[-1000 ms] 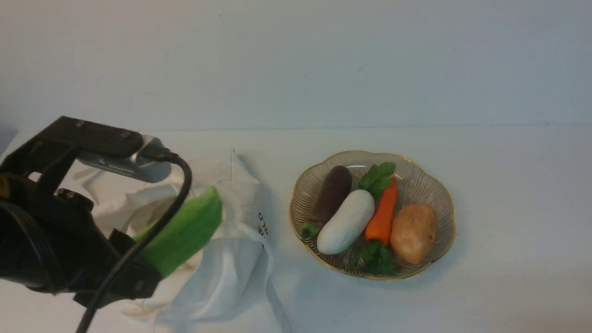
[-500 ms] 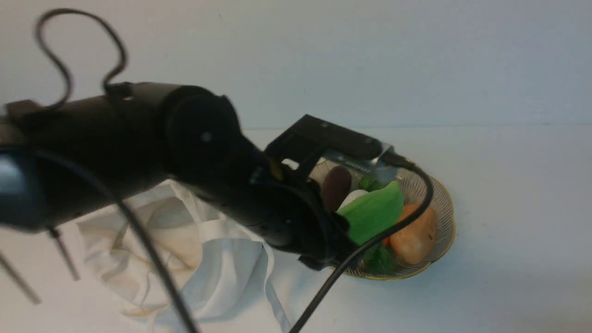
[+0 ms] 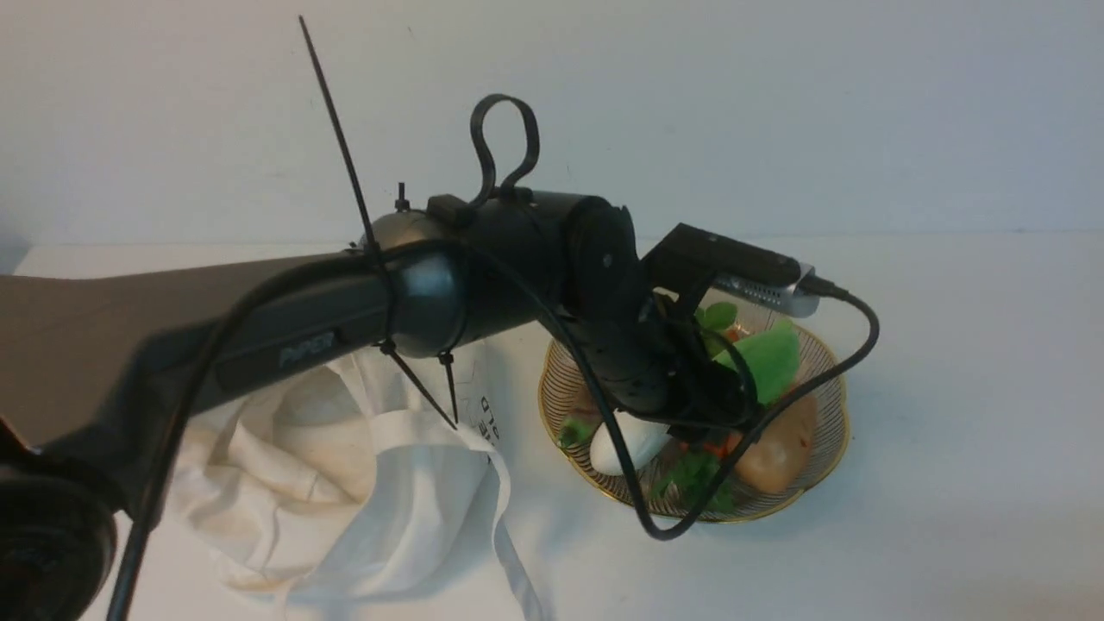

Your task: Take vegetables from cloth bag on white table place on plate.

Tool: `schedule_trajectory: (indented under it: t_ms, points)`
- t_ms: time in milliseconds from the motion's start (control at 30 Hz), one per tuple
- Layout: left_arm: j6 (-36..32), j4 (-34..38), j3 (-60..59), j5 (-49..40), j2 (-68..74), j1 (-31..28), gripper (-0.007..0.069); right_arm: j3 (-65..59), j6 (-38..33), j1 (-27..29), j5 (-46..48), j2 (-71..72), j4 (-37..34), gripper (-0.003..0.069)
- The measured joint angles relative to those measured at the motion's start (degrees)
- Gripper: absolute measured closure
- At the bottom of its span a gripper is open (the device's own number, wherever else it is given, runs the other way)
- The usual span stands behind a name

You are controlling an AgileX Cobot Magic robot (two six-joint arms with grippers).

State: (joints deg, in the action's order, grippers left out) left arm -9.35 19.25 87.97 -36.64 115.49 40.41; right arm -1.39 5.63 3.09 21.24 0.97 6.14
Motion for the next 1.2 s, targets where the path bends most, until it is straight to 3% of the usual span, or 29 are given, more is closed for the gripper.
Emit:
schedule_trajectory:
  t_ms: [67, 133, 233, 333, 433, 567, 600, 633, 700, 800, 1000, 1200]
  points:
    - [0.47, -0.33, 0.00, 0.41, 0.06, 0.00, 0.0225, 0.00, 0.00, 0.00, 0.00, 0.00, 0.00, 0.0669]
    - [1.16, -0.65, 0.11, 0.81, 0.06, 0.00, 0.0126, 0.00, 0.00, 0.00, 0.00, 0.00, 0.00, 0.0669]
    - [1.80, -0.65, 0.99, -0.57, 0.06, -0.43, 0.0045, 0.00, 0.00, 0.00, 0.00, 0.00, 0.00, 0.0669]
    - [3.64, -0.98, 3.36, -4.92, 0.00, -1.56, 0.0028, 0.00, 0.00, 0.00, 0.00, 0.00, -0.05, 0.0669]
    - [5.48, -3.21, 6.35, -10.78, -1.05, -3.28, 0.0094, 0.00, 0.00, 0.00, 0.00, 0.00, -0.05, 0.0669]
    - [6.28, -9.02, 8.76, -17.42, -6.45, -5.31, 0.0372, 0.00, 0.00, 0.00, 0.00, 0.00, -0.11, 0.0669]
    - [6.27, -9.02, 8.76, -17.63, -6.45, -5.31, 0.0389, 0.00, 0.00, 0.00, 0.00, 0.00, -0.11, 0.0669]
    - [6.27, -11.22, 9.00, -19.54, -9.40, -5.67, 0.0529, 0.00, 0.00, 0.00, 0.00, 0.00, -0.11, 0.0669]
    - [6.27, -13.09, 9.12, -21.00, -12.71, -5.77, 0.0589, 0.00, 0.00, 0.00, 0.00, 0.00, -0.11, 0.0669]
    - [6.27, -15.18, 8.17, -22.05, -18.86, -5.77, 0.0628, 0.00, 0.00, 0.00, 0.00, 0.00, -0.11, 0.0669]
    - [7.95, -18.61, 2.30, -21.61, -26.56, -5.77, 0.0629, 0.00, 0.00, 0.00, 0.00, 0.00, -0.06, 0.0669]
    - [13.63, -23.09, -14.69, -15.77, -43.12, -5.77, 0.0629, 0.00, 0.00, 0.00, 0.00, 0.00, 0.00, 0.0669]
